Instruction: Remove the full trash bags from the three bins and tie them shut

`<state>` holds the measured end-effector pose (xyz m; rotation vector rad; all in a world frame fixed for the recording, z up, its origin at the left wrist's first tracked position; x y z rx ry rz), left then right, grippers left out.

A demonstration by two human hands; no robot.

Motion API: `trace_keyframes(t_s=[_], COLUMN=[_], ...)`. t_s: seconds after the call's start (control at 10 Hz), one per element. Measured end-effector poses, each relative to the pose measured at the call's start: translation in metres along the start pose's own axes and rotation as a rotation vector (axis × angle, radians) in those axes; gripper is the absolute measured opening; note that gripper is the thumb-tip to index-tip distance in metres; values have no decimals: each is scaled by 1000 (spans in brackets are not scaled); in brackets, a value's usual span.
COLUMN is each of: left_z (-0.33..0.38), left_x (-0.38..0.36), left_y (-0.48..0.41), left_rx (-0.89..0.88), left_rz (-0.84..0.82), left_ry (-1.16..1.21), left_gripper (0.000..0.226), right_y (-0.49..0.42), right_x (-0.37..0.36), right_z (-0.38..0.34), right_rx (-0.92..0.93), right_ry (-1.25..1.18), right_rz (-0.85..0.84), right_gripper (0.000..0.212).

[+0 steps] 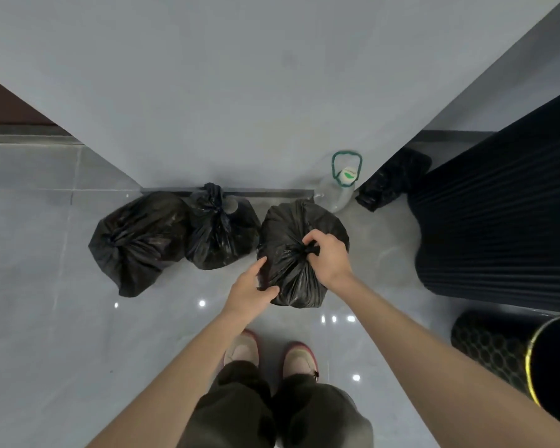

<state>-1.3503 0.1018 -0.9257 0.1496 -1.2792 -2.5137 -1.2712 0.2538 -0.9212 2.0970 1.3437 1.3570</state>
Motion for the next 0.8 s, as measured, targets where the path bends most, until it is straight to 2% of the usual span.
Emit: trace_keyframes(t_s=[0.2,0.4,0.6,0.8], left_z=[-40,-55,-70,-68], left_x=[1,10,10,6], left_y=[-69,-114,-142,-132], left_rx=[-63,-138,-111,-61], left_rz=[40,132,166,180], left_ry=[128,134,29,84], left_gripper=[75,67,63,65], right_y=[-53,-91,-107,-92], right_x=[-34,-54,-78,-72], right_z=[21,37,59,60], right_rx=[28,31,-26,20], right_ry=[6,-37,-12,-89], right_rz=[78,72,-60,1], right_gripper=[31,29,38,48])
Point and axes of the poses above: each hand's wrist, its own y-axis away from the middle knuckle, its own x-axis out of the back of the hand, z = x × y, the point moved 5 cm from there along -y, towards the middle knuckle, and after that the axes turned 10 degrees about -z, right-handed, at the moved point
